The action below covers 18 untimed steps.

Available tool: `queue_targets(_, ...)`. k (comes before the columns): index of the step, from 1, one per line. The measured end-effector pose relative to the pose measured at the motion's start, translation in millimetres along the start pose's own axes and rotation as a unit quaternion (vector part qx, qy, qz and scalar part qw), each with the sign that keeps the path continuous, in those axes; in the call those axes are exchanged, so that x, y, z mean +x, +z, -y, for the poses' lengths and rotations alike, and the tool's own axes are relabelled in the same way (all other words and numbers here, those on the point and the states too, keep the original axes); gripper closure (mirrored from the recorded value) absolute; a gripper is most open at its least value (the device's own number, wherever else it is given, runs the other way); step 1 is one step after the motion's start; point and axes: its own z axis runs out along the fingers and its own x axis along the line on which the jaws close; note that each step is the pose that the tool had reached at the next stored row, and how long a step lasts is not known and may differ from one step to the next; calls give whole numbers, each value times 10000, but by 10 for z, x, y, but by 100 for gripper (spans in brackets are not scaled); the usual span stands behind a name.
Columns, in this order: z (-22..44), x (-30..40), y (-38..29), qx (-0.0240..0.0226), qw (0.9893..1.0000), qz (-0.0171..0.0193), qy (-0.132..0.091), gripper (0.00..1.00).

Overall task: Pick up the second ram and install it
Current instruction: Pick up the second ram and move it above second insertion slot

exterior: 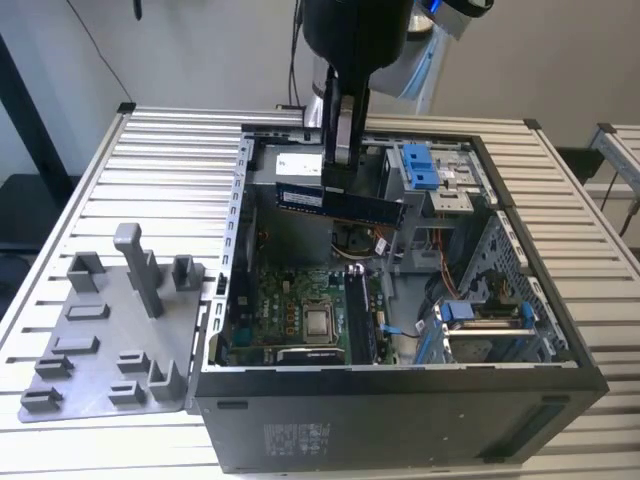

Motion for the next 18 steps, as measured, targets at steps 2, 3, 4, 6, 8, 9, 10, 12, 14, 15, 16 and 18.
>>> queue_targets(2, 43, -7, -1, 0, 10000, 0, 0, 86)
queue_targets(3, 64, -10, -1, 0, 10000, 0, 0, 86)
queue_targets(4, 86, -13, -1, 0, 10000, 0, 0, 86)
queue_targets(6, 129, -20, -3, 0, 10000, 0, 0, 86)
queue_targets(8, 171, -27, -3, 0, 10000, 0, 0, 86)
queue_targets(9, 191, -30, -3, 0, 10000, 0, 0, 86)
queue_targets(10, 215, -34, -4, 0, 10000, 0, 0, 86)
queue_targets(12, 260, -41, -4, -1, 10000, 0, -12, 86)
queue_targets(14, 298, -47, -5, -3, 10000, -1, -48, 86)
queue_targets(15, 315, -50, -5, -3, 10000, -1, -70, 86)
queue_targets(16, 329, -52, -4, -5, 10000, -2, -92, 86)
queue_targets(18, 353, -55, -4, -7, 9999, -3, -139, 86)
